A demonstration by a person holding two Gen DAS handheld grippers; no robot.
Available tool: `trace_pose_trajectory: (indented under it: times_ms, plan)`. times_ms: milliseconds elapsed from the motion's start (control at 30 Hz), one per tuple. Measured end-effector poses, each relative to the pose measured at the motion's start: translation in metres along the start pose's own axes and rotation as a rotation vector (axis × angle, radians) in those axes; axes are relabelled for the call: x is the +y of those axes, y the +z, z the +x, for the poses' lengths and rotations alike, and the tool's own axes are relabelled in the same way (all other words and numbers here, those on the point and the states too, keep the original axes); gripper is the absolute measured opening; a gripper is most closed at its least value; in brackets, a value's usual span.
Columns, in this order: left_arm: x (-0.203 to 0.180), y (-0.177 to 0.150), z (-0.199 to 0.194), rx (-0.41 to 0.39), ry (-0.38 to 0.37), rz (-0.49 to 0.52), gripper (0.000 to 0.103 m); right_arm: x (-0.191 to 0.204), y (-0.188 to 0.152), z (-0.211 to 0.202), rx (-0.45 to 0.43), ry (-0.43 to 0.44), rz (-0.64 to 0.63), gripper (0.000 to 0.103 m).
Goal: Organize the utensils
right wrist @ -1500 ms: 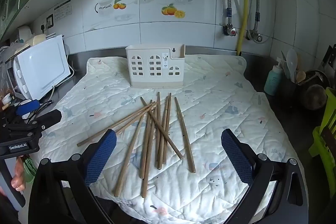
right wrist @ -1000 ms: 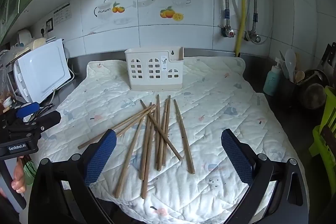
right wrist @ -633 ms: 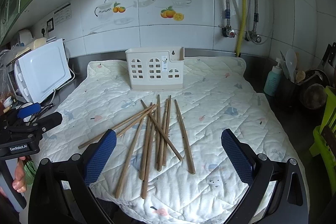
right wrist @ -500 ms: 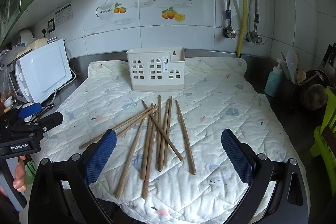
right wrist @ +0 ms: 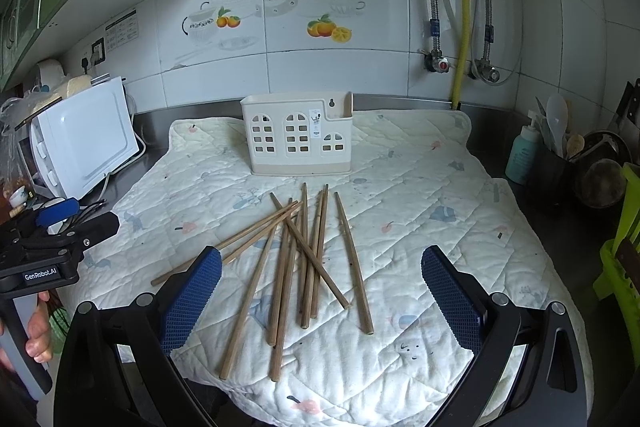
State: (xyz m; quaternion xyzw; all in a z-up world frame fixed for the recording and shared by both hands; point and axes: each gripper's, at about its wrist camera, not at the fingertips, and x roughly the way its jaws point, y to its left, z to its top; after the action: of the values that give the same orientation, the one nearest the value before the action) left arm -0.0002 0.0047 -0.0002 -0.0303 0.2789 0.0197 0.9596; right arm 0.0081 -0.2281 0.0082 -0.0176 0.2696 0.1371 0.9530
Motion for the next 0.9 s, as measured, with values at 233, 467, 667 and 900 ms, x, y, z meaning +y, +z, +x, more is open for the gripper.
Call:
trace_pose_trajectory:
  times_ms: [233, 467, 667, 900]
  plan:
    - [-0.001, 0.001, -0.002, -0.016, -0.004, 0.008, 0.098, 0.000, -0.001, 0.001, -0.001, -0.002, -0.001, 0.097]
    - [0.002, -0.001, 0.002, -0.033, 0.018, 0.034, 0.098, -0.003, -0.003, 0.004, 0.001, -0.001, 0.001, 0.097]
    - [0.004, -0.009, 0.006, -0.047, 0.028, 0.086, 0.098, -0.004, -0.004, 0.004, -0.001, 0.000, 0.003, 0.097]
    - [0.022, -0.020, 0.024, 0.052, -0.056, 0.064, 0.098, -0.005, -0.009, 0.008, 0.000, 0.012, 0.000, 0.097]
